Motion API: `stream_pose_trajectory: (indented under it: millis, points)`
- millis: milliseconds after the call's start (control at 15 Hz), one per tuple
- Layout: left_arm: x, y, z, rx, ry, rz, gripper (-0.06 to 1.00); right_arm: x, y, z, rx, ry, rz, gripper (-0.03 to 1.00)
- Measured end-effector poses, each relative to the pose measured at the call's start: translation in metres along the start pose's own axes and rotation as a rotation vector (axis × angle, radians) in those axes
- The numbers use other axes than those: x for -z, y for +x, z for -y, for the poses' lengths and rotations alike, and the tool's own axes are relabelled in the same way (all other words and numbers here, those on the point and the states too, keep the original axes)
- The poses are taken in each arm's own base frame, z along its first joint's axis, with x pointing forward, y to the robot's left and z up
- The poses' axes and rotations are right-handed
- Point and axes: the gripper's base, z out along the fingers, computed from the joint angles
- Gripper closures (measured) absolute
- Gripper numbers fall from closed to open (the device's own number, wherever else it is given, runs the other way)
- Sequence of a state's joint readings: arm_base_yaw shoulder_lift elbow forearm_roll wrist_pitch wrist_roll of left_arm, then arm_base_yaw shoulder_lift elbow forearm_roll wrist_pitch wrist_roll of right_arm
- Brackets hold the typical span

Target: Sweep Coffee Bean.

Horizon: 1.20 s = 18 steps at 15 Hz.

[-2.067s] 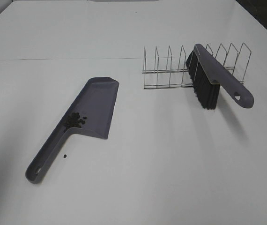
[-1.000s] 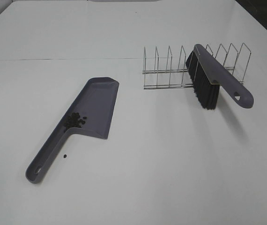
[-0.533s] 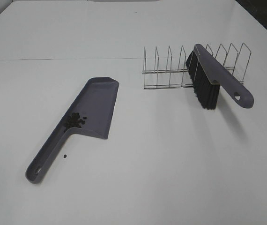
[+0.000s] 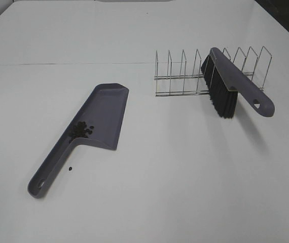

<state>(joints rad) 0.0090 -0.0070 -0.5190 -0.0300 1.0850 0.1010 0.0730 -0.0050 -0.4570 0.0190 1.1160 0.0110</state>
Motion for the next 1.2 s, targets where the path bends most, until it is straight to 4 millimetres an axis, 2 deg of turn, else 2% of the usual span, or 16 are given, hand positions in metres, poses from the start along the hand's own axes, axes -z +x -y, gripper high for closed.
stream_pose_trajectory:
  millis: [1200]
  points:
    - [-0.0002,-0.0004,0.0024,0.035,-0.025,0.0,0.43,0.0,-0.0001,0.0,0.0,0.0,0.001,0.41]
